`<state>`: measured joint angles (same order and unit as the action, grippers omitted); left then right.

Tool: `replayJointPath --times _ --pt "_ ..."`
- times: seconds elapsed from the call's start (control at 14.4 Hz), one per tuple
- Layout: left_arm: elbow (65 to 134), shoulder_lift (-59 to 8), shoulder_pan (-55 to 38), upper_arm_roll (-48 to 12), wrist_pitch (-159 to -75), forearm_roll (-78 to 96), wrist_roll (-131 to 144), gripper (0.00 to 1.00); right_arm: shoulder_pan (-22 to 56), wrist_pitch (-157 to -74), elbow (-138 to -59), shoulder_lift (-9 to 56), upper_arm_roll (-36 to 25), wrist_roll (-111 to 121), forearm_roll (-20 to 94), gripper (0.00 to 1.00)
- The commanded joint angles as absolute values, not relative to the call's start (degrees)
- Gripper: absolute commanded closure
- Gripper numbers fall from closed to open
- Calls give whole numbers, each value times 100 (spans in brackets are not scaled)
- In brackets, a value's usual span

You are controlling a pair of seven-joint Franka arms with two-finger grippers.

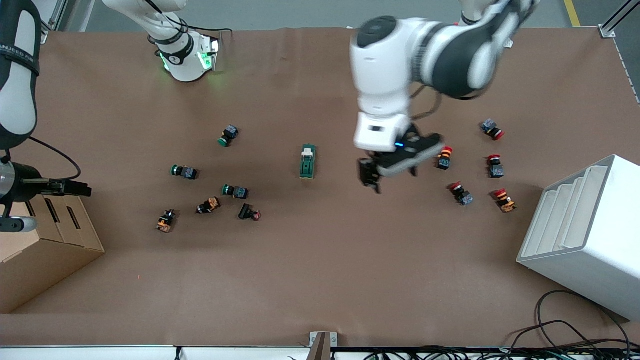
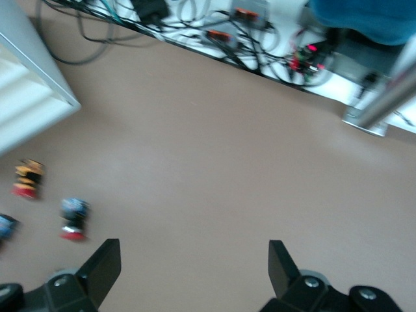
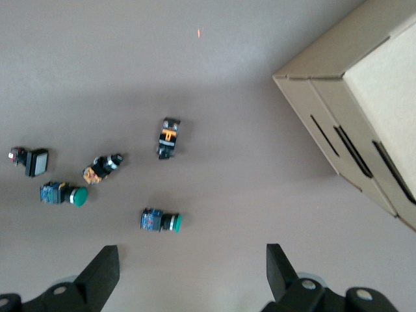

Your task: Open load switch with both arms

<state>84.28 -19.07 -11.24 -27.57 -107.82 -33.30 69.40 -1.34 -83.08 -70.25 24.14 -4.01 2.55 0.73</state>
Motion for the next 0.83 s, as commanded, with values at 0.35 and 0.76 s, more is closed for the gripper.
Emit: replayJointPath --times 0.35,0.76 --pt "8016 -1056 1289 -2821 -10266 -1365 2933 0 -114 -7954 -6935 1995 -281 106 79 0" --pt "8410 -195 493 -802 -9528 7 865 0 -105 -7744 -7092 1820 -290 193 79 0"
